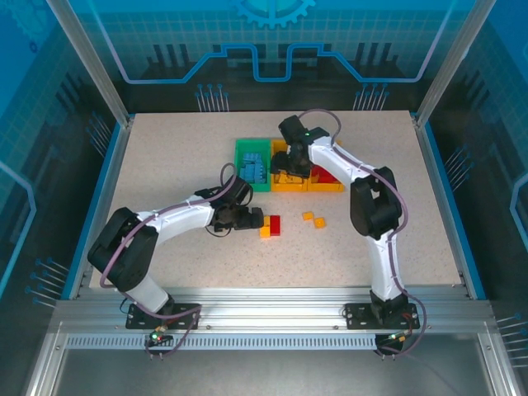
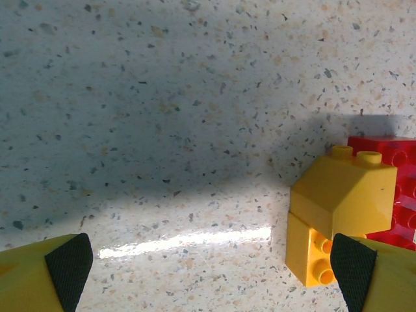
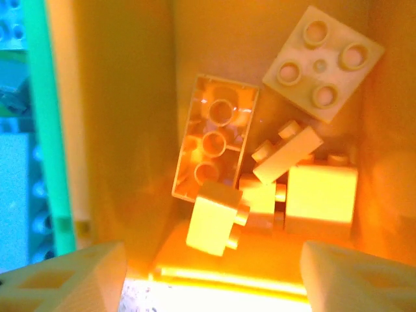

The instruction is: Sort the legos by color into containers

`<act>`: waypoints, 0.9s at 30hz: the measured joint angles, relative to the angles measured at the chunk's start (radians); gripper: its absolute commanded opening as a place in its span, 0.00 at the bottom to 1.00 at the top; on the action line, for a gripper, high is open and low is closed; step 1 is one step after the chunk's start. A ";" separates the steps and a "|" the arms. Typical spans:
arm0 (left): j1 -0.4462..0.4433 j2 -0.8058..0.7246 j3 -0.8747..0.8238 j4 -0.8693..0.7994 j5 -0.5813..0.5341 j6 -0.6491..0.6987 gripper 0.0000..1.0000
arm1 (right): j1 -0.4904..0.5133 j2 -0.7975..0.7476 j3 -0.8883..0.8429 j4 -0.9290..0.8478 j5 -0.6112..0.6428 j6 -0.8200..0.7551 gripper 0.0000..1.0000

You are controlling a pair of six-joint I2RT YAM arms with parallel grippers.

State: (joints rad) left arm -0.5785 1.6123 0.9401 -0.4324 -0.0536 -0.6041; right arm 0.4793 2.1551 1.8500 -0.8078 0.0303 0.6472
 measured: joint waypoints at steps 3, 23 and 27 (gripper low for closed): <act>-0.001 0.005 0.000 0.001 0.000 -0.001 0.99 | 0.010 -0.082 -0.113 0.018 0.022 0.001 0.74; -0.001 -0.017 -0.031 0.011 -0.004 -0.001 0.99 | 0.227 -0.282 -0.523 0.135 0.041 0.123 0.54; 0.000 -0.021 -0.037 0.012 -0.010 -0.001 0.99 | 0.242 -0.263 -0.528 0.145 0.040 0.140 0.50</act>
State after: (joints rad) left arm -0.5789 1.5909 0.9035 -0.4206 -0.0639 -0.6052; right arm 0.7212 1.8919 1.3216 -0.6624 0.0704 0.7868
